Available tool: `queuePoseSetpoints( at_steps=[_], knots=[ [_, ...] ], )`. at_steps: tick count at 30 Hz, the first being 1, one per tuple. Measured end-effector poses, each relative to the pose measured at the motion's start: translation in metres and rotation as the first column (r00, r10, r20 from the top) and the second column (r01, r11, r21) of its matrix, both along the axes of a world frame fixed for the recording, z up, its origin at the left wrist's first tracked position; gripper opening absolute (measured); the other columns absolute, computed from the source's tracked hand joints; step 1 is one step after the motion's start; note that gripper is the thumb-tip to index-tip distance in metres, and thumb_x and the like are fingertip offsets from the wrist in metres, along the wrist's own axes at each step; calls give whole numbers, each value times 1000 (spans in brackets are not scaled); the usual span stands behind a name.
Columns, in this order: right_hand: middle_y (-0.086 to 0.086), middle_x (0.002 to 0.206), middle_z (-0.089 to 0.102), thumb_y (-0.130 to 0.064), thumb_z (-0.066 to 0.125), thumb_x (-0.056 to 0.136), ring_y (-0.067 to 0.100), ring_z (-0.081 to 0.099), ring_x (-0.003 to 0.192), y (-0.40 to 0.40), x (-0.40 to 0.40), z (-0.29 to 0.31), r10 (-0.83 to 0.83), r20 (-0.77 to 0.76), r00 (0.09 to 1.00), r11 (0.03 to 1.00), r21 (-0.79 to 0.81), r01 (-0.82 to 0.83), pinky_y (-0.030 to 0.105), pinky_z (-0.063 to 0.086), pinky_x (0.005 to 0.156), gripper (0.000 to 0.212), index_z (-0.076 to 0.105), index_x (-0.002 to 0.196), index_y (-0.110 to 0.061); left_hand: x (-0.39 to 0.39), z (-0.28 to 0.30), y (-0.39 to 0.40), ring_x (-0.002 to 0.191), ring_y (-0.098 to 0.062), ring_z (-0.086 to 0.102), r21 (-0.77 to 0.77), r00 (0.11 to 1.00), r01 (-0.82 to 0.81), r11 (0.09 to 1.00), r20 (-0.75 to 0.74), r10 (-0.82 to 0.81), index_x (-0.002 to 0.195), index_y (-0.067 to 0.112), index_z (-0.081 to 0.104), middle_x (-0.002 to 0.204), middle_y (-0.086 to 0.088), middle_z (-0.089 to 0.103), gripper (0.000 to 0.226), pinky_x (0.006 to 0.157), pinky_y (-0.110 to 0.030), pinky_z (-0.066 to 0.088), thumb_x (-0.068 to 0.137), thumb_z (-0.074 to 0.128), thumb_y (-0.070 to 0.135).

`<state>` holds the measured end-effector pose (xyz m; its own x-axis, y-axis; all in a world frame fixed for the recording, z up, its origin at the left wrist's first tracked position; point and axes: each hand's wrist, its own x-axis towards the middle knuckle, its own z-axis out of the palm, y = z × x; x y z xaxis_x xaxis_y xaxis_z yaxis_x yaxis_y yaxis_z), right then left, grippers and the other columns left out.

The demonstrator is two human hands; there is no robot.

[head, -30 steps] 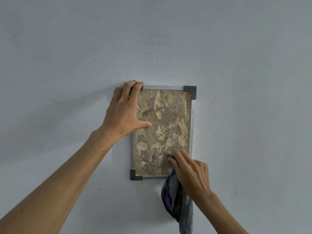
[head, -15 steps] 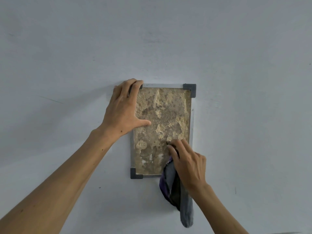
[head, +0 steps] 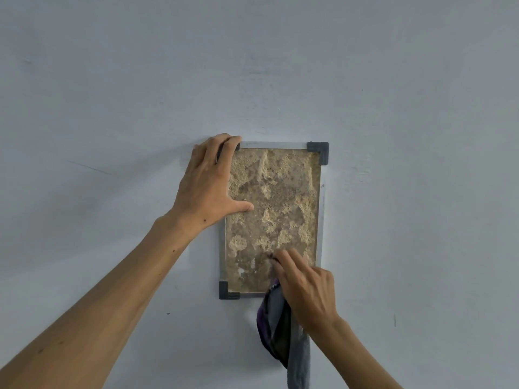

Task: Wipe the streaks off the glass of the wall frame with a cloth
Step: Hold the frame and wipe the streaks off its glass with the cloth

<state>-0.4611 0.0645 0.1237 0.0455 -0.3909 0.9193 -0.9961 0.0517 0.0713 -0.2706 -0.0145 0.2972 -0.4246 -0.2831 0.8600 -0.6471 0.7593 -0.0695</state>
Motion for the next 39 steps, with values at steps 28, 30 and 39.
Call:
queuePoseSetpoints(
  at_steps=[28, 30, 39],
  knots=[
    [-6, 75, 63, -27, 61, 101, 24, 47, 36, 9, -3, 1, -64, 505, 861, 965, -187, 182, 26, 35, 36, 13, 52, 96, -21, 1, 0, 1, 140, -29, 32, -6, 1000, -1, 1000, -1, 1, 152, 16, 30, 152, -4, 32, 125, 114, -44, 41, 53, 93, 58],
    [-6, 77, 61, -23, 61, 101, 21, 43, 36, 5, 6, 2, -86, 377, 922, 978, -146, 150, 25, 31, 35, 8, 58, 95, -18, 1, 0, 1, 140, -29, 32, -7, 1000, 6, 1000, 1, -6, 152, 16, 30, 152, -4, 32, 125, 113, -44, 42, 53, 93, 57],
    [-7, 79, 59, -22, 62, 104, 19, 42, 40, -4, 12, 48, -10, 367, 930, 958, -265, 115, 31, 37, 34, 12, 55, 94, -18, 1, -1, 0, 141, -27, 32, -12, 1000, 5, 1000, -13, -5, 154, 18, 28, 153, -1, 31, 125, 109, -42, 43, 54, 93, 56]
  ],
)
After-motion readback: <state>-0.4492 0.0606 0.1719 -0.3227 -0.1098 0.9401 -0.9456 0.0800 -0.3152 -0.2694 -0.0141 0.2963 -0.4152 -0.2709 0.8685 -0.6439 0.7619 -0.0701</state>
